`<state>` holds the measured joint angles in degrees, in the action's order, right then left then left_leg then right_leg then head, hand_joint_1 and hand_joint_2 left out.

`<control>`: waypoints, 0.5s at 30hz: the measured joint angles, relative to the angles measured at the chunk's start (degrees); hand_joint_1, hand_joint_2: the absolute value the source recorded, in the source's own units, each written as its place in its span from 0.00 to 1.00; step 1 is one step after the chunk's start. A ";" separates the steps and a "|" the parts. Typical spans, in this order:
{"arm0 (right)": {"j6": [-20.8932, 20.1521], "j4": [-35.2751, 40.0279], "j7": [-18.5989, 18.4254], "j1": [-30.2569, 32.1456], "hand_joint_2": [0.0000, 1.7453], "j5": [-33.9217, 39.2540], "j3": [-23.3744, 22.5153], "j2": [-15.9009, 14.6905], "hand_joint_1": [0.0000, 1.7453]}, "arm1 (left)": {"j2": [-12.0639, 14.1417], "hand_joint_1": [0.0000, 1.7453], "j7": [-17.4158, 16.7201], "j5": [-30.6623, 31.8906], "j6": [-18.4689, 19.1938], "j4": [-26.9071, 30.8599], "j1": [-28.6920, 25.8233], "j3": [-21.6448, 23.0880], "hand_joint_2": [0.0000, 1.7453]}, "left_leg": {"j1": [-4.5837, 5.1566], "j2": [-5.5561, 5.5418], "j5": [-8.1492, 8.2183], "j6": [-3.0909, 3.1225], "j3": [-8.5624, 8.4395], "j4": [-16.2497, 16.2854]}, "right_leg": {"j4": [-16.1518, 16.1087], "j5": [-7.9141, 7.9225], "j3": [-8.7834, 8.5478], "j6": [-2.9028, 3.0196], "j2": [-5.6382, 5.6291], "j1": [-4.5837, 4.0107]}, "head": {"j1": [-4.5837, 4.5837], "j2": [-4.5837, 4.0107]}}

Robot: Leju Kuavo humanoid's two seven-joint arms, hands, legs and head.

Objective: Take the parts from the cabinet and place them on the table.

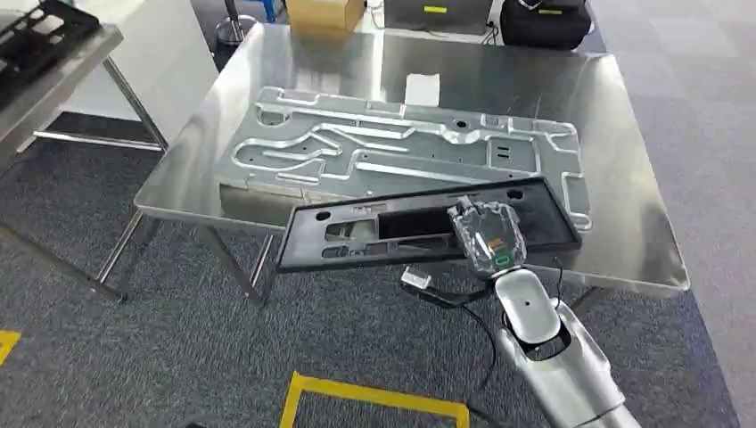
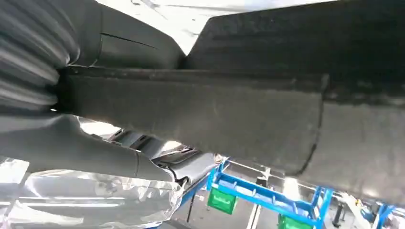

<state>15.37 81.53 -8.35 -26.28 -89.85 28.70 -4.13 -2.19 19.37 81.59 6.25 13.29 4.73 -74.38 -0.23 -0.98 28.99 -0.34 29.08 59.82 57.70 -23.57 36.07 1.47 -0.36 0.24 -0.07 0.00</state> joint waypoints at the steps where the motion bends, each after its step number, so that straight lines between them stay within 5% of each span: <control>1: 0.02 0.00 -0.02 -0.06 1.00 -0.02 -0.02 -0.07 1.00 | -0.04 0.00 0.00 0.00 0.00 -0.02 0.01 0.02 0.00 | -0.20 0.29 -0.24 -0.05 0.60 2.46 | -0.46 -0.37 -0.86 0.38 0.03 -0.05 | 0.07 0.00; 4: 0.04 -0.04 -0.02 -0.10 1.00 -0.02 0.07 -0.07 1.00 | 0.04 0.00 0.00 -0.02 -0.02 -0.07 0.10 0.02 0.00 | -0.49 0.46 4.18 -1.00 7.67 13.06 | -0.49 -1.88 -2.55 0.81 0.05 0.01 | 0.42 0.00; 6: 0.07 -0.24 -0.02 0.23 1.00 -0.02 0.07 -0.09 1.00 | 0.07 0.00 -0.02 -0.02 -0.02 -0.07 -0.11 0.02 0.00 | -0.70 0.58 6.35 -1.50 10.69 15.02 | -0.49 -3.11 -4.05 0.67 -0.02 0.08 | 0.50 -0.02; 8: 0.11 -0.46 0.04 0.34 1.00 -0.02 0.07 -0.09 1.00 | 0.07 0.00 -0.02 -0.07 -0.02 -0.07 -0.21 0.02 0.00 | -0.97 0.66 2.97 -1.49 10.20 9.45 | -0.48 -4.53 -5.94 0.35 -0.09 0.17 | 0.57 0.00; 9: 0.11 -0.46 0.04 0.33 1.00 -0.02 0.07 -0.09 1.00 | 0.13 0.00 -0.02 -0.11 -0.02 -0.07 -0.22 0.02 0.00 | -1.07 0.70 -0.69 -1.41 9.25 5.09 | -0.46 -5.28 -6.93 0.14 -0.07 0.23 | 0.55 0.00; 10: 0.15 -0.48 0.04 0.34 1.00 -0.02 0.04 -0.09 1.00 | 0.13 0.00 -0.04 -0.20 -0.02 -0.09 -0.41 0.02 0.00 | -1.12 0.81 -6.36 -1.34 8.48 0.51 | -0.51 -6.10 -7.34 -0.21 0.00 0.24 | 0.57 0.00; 15: 0.42 -0.57 0.15 0.16 1.00 -0.02 -0.22 -0.09 1.00 | 0.11 0.00 -0.13 -0.57 0.00 -0.13 -0.22 0.02 0.00 | -0.61 0.63 -5.96 1.03 7.41 -1.03 | 0.46 -7.14 -8.57 -2.05 -0.19 0.22 | 0.59 0.00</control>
<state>15.78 80.96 -8.20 -26.11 -89.88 28.48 -4.22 -2.08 19.23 81.02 6.25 13.16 4.51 -74.36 -0.84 -0.35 23.03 0.69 36.49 58.79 58.16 -30.71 27.50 -0.57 -0.56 0.47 0.52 0.00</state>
